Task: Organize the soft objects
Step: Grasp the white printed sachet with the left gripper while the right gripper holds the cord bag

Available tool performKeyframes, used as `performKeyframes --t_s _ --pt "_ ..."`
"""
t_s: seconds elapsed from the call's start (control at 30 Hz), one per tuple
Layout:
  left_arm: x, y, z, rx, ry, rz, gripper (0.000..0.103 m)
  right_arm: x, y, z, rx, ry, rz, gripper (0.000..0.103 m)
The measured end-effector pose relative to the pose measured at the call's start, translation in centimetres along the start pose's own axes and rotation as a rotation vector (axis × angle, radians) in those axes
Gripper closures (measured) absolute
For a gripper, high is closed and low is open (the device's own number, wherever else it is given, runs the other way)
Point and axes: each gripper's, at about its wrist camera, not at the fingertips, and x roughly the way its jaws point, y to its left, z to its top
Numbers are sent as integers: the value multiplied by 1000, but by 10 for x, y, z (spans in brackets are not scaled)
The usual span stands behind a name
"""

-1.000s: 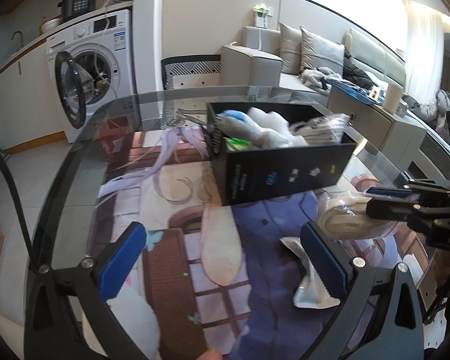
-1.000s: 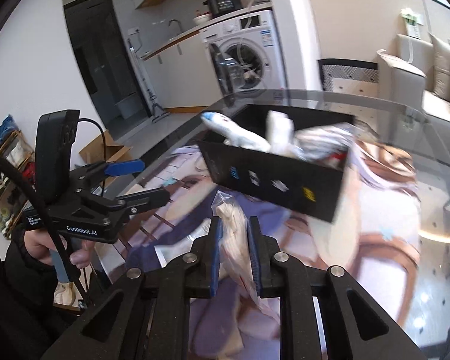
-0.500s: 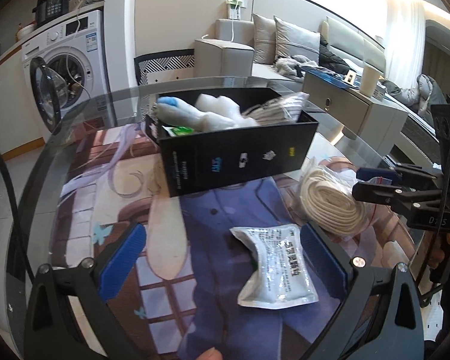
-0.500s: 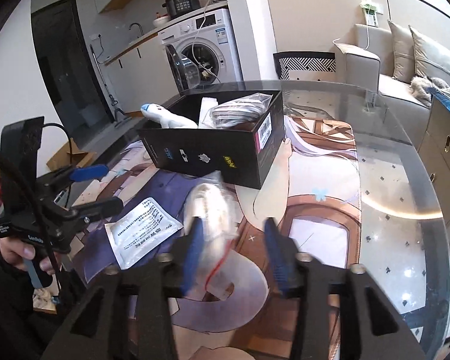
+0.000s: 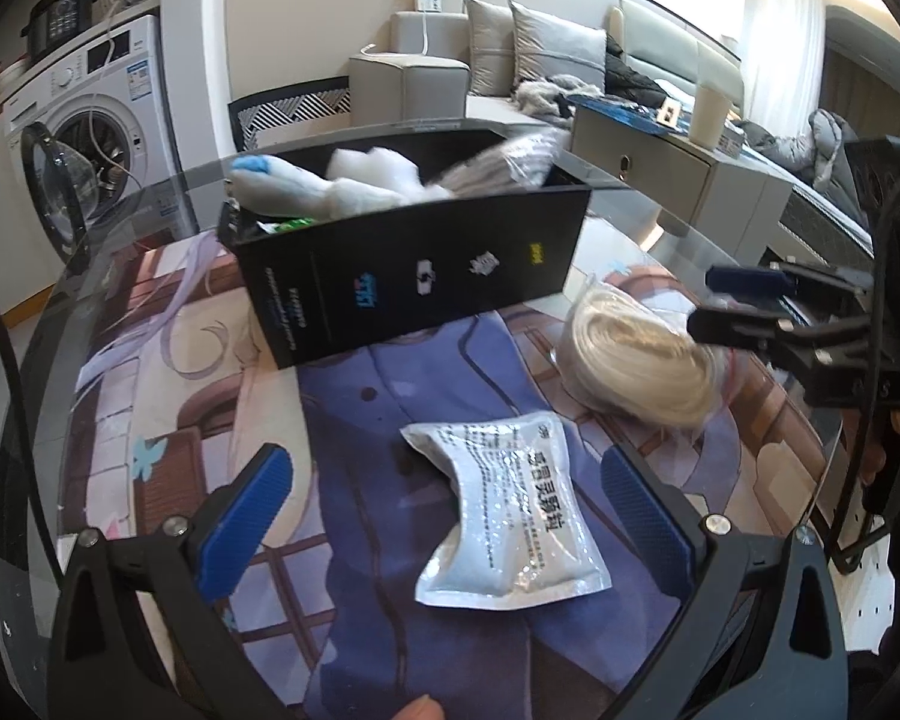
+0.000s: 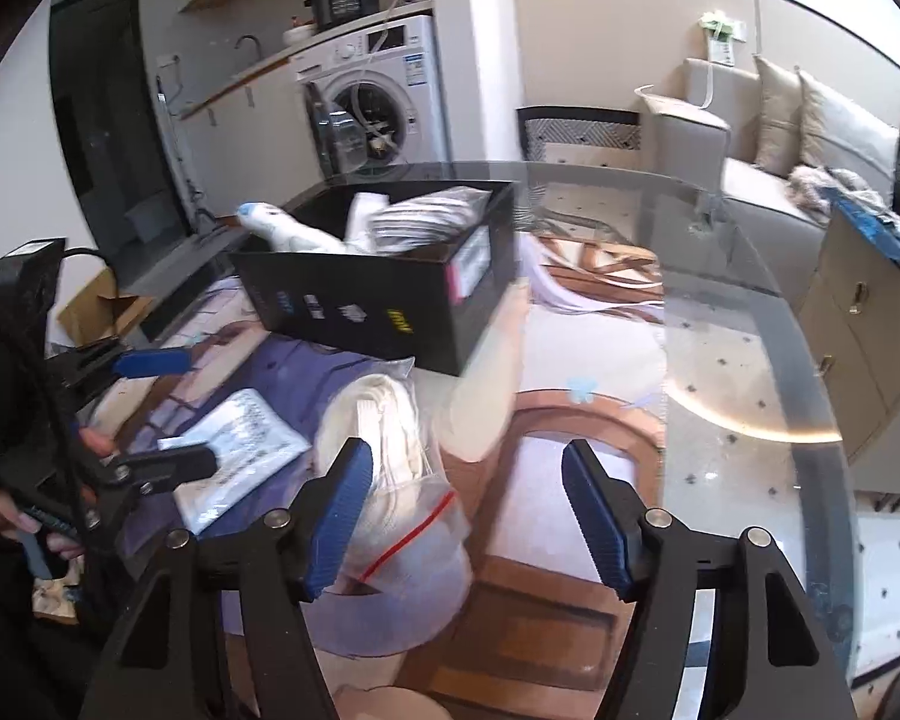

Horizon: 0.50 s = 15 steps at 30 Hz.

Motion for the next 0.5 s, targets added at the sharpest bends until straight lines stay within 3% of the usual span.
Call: performKeyframes --t_s 0.2,0.3,0.5 --pt "8 -10 -2 57 37 18 0 -4 -18 -3 69 -6 -3 27" --pt "14 -11 -4 68 63 40 0 -6 -10 -4 49 -17 50 18" --pt "22 -12 -6 62 109 38 0 11 16 -4 -22 29 98 17"
